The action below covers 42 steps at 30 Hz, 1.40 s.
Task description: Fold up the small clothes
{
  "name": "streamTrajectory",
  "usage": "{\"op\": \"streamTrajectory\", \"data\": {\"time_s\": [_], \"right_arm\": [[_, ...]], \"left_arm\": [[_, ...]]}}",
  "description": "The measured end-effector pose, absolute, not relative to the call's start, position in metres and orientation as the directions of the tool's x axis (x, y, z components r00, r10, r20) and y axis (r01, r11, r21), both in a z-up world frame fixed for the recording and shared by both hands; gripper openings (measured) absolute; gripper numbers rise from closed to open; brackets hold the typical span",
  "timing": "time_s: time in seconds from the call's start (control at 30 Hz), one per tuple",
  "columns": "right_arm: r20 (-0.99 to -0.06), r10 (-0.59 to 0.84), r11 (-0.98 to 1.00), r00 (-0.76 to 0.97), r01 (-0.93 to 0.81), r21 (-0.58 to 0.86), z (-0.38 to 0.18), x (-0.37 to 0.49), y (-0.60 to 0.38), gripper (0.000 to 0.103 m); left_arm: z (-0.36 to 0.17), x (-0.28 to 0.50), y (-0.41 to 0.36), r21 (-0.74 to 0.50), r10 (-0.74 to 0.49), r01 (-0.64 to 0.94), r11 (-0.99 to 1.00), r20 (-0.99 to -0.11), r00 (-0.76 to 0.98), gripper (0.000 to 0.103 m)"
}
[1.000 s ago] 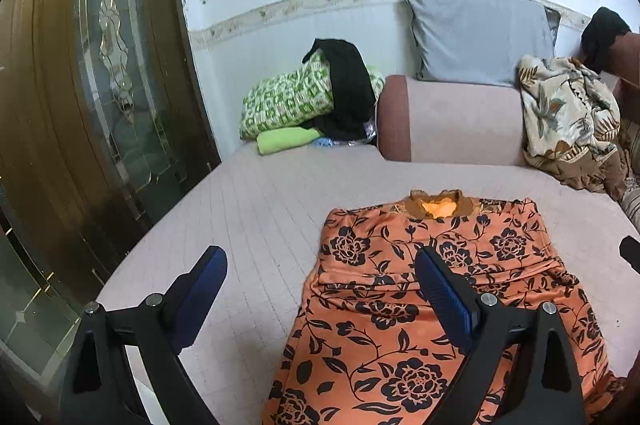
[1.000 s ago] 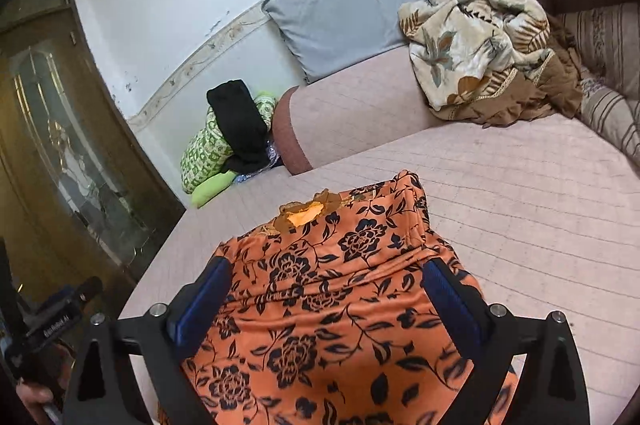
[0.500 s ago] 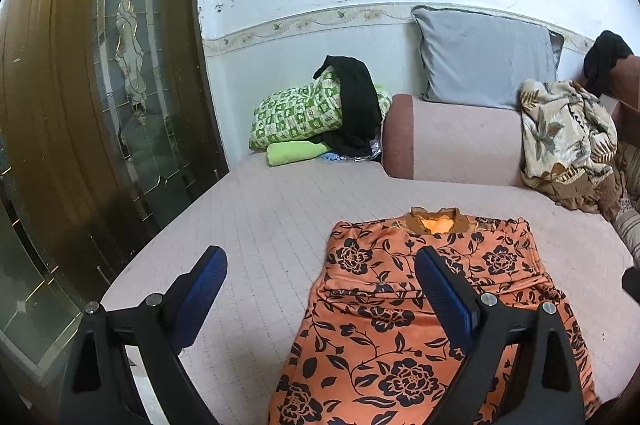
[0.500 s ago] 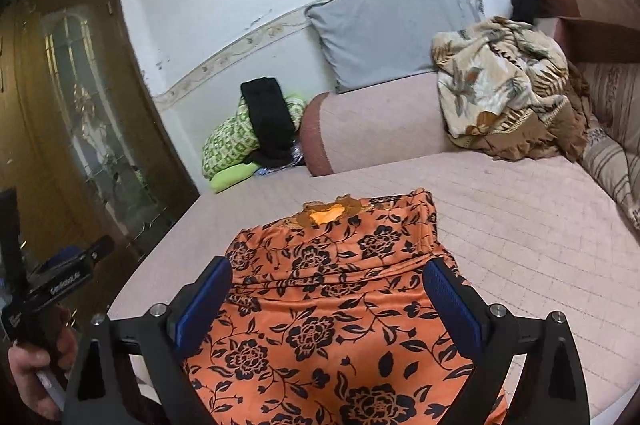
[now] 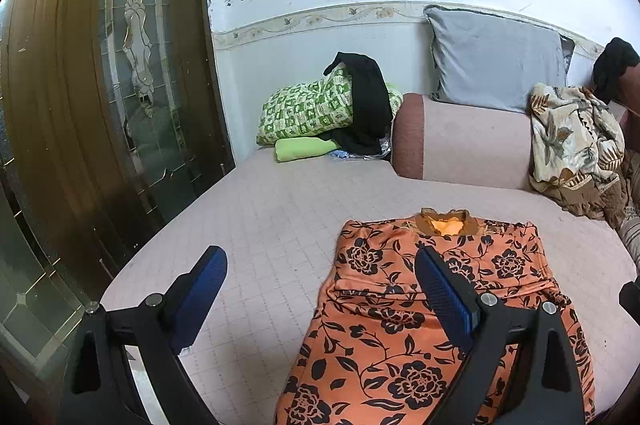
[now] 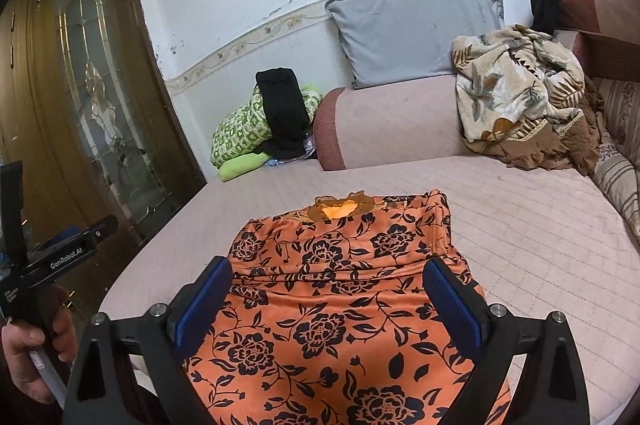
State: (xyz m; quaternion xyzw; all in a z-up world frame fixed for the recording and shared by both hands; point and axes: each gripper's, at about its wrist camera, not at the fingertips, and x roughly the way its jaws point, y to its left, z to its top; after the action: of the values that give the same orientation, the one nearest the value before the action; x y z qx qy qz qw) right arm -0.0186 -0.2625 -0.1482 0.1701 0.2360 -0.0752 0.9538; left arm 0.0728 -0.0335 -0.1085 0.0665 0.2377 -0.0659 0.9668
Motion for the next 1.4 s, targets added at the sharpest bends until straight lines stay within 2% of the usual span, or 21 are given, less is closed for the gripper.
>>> {"op": "streamTrajectory", "data": {"time_s": [0.13, 0.3, 0.43, 0.53, 0.7, 0.73, 0.77, 0.8, 0.83, 0.87, 0.97, 1.0, 1.03, 1.07, 1.1, 1.17, 1.2, 1.23, 1.3, 1.4], "right_arm": [[-0.485, -0.052, 0.929, 0.873, 0.22, 0.298, -0.151, -0.015, -0.262, 0.098], [-0.55, -0.002, 0.916, 0.835, 0.222, 0.335, -0.163, -0.014, -0.273, 0.098], [-0.642, 0.037, 0.881, 0.766, 0.278, 0.383, -0.191, -0.021, -0.299, 0.097], [-0.705, 0.061, 0.819, 0.706, 0.368, 0.44, -0.224, -0.034, -0.325, 0.097], [-0.781, 0.044, 0.739, 0.623, 0.506, 0.444, -0.269, -0.066, -0.358, 0.096], [-0.788, 0.047, 0.73, 0.614, 0.517, 0.447, -0.275, -0.072, -0.362, 0.096], [-0.796, 0.047, 0.722, 0.604, 0.53, 0.445, -0.281, -0.079, -0.367, 0.096], [-0.803, 0.043, 0.717, 0.594, 0.541, 0.439, -0.285, -0.083, -0.371, 0.096], [-0.811, 0.034, 0.715, 0.584, 0.553, 0.428, -0.29, -0.087, -0.374, 0.095], [-0.823, 0.014, 0.718, 0.567, 0.568, 0.404, -0.295, -0.09, -0.377, 0.094], [-0.857, -0.026, 0.723, 0.514, 0.602, 0.339, -0.309, -0.091, -0.382, 0.083], [-0.867, -0.011, 0.717, 0.498, 0.608, 0.34, -0.315, -0.09, -0.383, 0.073], [-0.881, 0.028, 0.71, 0.472, 0.612, 0.35, -0.326, -0.089, -0.382, 0.065], [-0.888, 0.021, 0.717, 0.46, 0.612, 0.334, -0.329, -0.088, -0.379, 0.064], [-0.891, -0.014, 0.738, 0.454, 0.606, 0.297, -0.328, -0.088, -0.373, 0.061], [-0.909, -0.057, 0.787, 0.413, 0.578, 0.214, -0.325, -0.083, -0.359, 0.043], [-0.911, -0.054, 0.798, 0.408, 0.566, 0.206, -0.324, -0.082, -0.355, 0.021], [-0.911, -0.026, 0.809, 0.413, 0.543, 0.223, -0.322, -0.081, -0.351, 0.012], [-0.911, -0.01, 0.833, 0.412, 0.508, 0.221, -0.32, -0.08, -0.344, 0.012], [-0.915, -0.011, 0.825, 0.403, 0.521, 0.22, -0.32, -0.084, -0.347, 0.015]], "left_arm": [[-0.111, 0.074, -0.028, 0.104, -0.086, 0.154, 0.983, -0.478, 0.874, 0.095], [-0.137, 0.083, -0.009, 0.085, -0.119, 0.209, 0.974, -0.591, 0.797, 0.095], [-0.188, 0.097, 0.031, 0.022, -0.119, 0.201, 0.979, -0.74, 0.661, 0.095], [-0.247, 0.105, 0.07, -0.07, -0.129, 0.139, 0.988, -0.866, 0.482, 0.095], [-0.305, 0.095, 0.101, -0.114, -0.126, 0.055, 0.992, -0.931, 0.343, 0.092], [-0.31, 0.091, 0.101, -0.119, -0.132, 0.061, 0.991, -0.93, 0.342, 0.081], [-0.314, 0.089, 0.099, -0.127, -0.145, 0.077, 0.989, -0.93, 0.338, 0.066], [-0.318, 0.087, 0.095, -0.145, -0.171, 0.103, 0.984, -0.929, 0.327, 0.057], [-0.32, 0.086, 0.093, -0.166, -0.197, 0.121, 0.979, -0.927, 0.319, 0.041], [-0.321, 0.085, 0.088, -0.198, -0.233, 0.141, 0.97, -0.921, 0.313, 0.036], [-0.32, 0.082, 0.079, -0.205, -0.25, 0.169, 0.964, -0.913, 0.321, 0.039], [-0.321, 0.081, 0.078, -0.201, -0.245, 0.166, 0.965, -0.916, 0.319, 0.042], [-0.323, 0.082, 0.079, -0.207, -0.247, 0.157, 0.966, -0.919, 0.309, 0.054], [-0.325, 0.084, 0.081, -0.217, -0.254, 0.15, 0.965, -0.919, 0.301, 0.064], [-0.328, 0.086, 0.082, -0.238, -0.269, 0.138, 0.961, -0.919, 0.289, 0.068], [-0.335, 0.085, 0.084, -0.268, -0.293, 0.126, 0.955, -0.92, 0.259, 0.07], [-0.336, 0.083, 0.082, -0.276, -0.301, 0.13, 0.952, -0.918, 0.257, 0.069], [-0.335, 0.08, 0.081, -0.275, -0.303, 0.138, 0.951, -0.916, 0.262, 0.068], [-0.329, 0.076, 0.078, -0.264, -0.303, 0.17, 0.949, -0.912, 0.277, 0.061], [-0.32, 0.073, 0.072, -0.337, -0.375, 0.18, 0.924, -0.892, 0.254, 0.064]]}}
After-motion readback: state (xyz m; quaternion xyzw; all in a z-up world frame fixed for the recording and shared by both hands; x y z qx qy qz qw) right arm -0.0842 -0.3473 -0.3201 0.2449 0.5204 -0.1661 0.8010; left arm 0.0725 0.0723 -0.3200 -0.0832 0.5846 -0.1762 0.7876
